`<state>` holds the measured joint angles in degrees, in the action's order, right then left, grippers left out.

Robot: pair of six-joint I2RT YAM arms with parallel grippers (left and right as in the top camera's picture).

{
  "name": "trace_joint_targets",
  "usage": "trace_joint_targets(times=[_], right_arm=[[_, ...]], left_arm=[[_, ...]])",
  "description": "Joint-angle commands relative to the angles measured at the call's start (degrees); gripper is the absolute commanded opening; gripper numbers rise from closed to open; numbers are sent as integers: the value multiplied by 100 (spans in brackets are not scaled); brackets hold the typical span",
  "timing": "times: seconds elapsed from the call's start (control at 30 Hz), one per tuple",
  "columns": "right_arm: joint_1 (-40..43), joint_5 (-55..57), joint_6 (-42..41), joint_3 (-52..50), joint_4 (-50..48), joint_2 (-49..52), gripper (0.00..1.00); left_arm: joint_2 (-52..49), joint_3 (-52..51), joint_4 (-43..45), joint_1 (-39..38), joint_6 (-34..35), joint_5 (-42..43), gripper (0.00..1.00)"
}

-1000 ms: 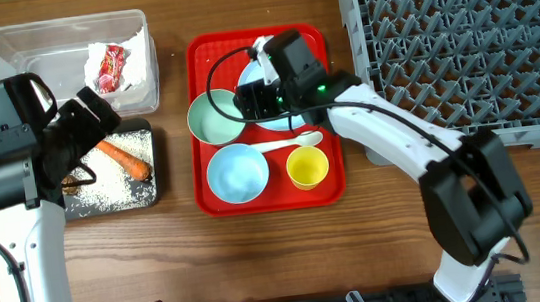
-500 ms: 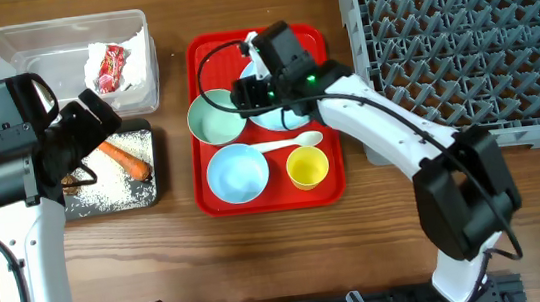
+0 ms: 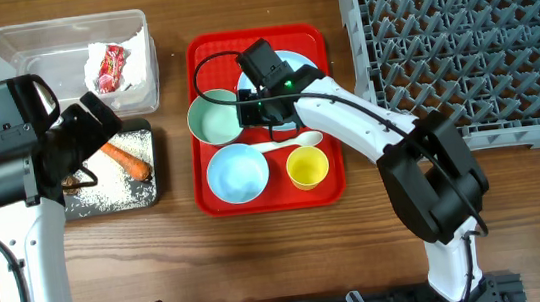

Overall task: Sort waste into correct bins and load items into the dishwasher rack
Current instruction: 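Reach the right gripper to the green bowl and grasp its rim, then carry the green bowl into the rack and set it upright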

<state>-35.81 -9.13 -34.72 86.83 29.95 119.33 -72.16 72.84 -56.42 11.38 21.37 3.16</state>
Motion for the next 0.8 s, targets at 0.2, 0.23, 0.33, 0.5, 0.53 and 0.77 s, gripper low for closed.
trace_joint_targets(times=[0.2,0.23,0.33,0.5,0.53,0.77], right_arm=[[-114,20,-140,92,-321,321,20],[-114,22,-138,92,-345,321,15],[-114,37,-136,92,-356,321,4],[-114,59,-136,92,-367,321,4],[-114,59,-133,94,-385,321,4],[-94,55,90,358,-273,195,4]], left_arm=[[-24,46,-7,0,52,90,100],[-24,46,-7,0,52,90,100],[-24,46,-2,0,55,90,100],[-24,46,-4,0,52,90,100],[-24,46,-7,0,52,90,100],[-24,46,-4,0,55,90,100]])
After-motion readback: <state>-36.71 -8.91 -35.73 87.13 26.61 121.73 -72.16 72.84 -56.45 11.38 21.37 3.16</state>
